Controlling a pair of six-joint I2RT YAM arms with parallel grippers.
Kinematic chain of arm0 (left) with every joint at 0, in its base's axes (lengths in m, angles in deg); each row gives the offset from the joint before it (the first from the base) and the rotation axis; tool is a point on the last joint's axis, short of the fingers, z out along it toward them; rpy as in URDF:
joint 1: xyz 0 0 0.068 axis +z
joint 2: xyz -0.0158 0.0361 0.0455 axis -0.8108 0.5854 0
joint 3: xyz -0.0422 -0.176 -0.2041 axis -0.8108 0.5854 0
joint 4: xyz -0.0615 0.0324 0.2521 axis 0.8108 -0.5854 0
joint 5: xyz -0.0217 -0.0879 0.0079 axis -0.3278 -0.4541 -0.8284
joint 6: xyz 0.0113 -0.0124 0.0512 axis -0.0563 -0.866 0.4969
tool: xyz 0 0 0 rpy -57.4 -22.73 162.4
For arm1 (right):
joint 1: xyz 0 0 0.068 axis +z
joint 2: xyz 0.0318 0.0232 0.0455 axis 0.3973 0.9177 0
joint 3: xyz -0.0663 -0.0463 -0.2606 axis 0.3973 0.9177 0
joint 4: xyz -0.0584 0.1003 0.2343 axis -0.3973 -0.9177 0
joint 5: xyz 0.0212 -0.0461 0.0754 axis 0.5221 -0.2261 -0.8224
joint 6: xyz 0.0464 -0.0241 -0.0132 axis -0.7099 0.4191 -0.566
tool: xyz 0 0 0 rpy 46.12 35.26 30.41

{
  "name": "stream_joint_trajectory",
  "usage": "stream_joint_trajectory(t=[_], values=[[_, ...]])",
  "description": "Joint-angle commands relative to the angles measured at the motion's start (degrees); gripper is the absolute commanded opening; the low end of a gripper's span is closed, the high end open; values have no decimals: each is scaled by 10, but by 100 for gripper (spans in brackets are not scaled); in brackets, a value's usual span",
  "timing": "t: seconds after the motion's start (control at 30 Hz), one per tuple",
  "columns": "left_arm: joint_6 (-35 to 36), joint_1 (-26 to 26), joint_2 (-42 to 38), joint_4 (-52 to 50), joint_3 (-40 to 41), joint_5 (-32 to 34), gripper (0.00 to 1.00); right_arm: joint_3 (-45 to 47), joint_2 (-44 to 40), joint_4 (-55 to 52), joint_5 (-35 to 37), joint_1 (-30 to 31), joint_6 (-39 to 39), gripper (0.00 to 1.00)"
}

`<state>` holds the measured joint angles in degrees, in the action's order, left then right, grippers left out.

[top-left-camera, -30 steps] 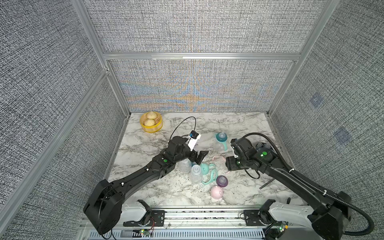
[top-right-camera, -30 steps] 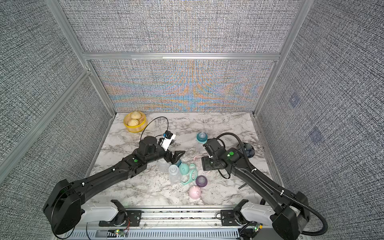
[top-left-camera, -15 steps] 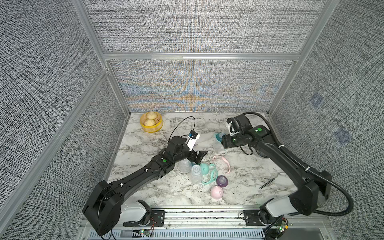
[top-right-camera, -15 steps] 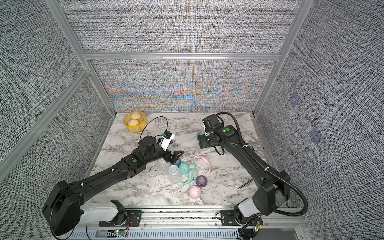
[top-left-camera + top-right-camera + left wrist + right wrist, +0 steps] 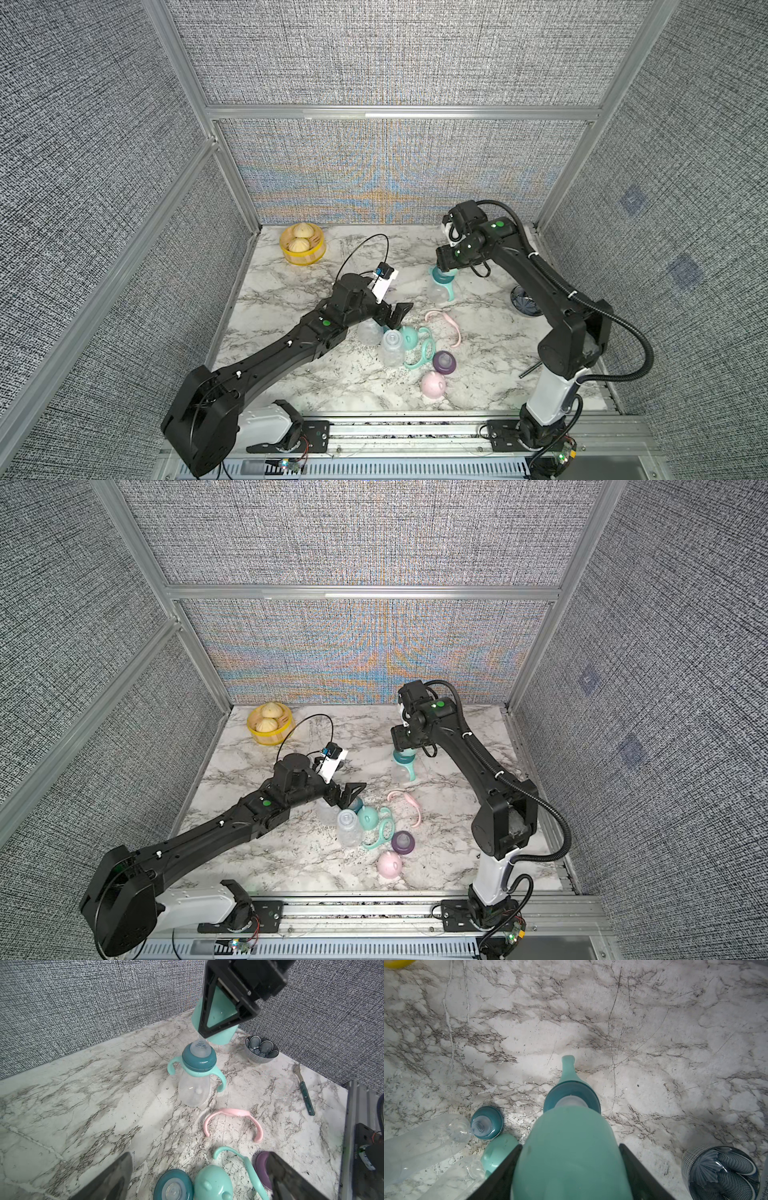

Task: Assemble the baby bottles
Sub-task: Close the lid on the baby bottle.

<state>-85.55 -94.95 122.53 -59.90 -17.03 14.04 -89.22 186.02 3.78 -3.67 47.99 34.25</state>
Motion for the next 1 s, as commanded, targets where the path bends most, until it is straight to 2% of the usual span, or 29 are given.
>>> stream_joint_trajectory(t=[0.0, 0.67, 0.97], values=[[8, 1, 0, -1, 0, 0, 100, -21, 19, -40, -9, -3, 18, 70], [5, 3, 1, 4, 5, -5, 100, -88, 103, -73, -52, -14, 46, 69], [5, 3, 3, 4, 4, -4, 100, -81, 115, -76, -39, -15, 49, 69]])
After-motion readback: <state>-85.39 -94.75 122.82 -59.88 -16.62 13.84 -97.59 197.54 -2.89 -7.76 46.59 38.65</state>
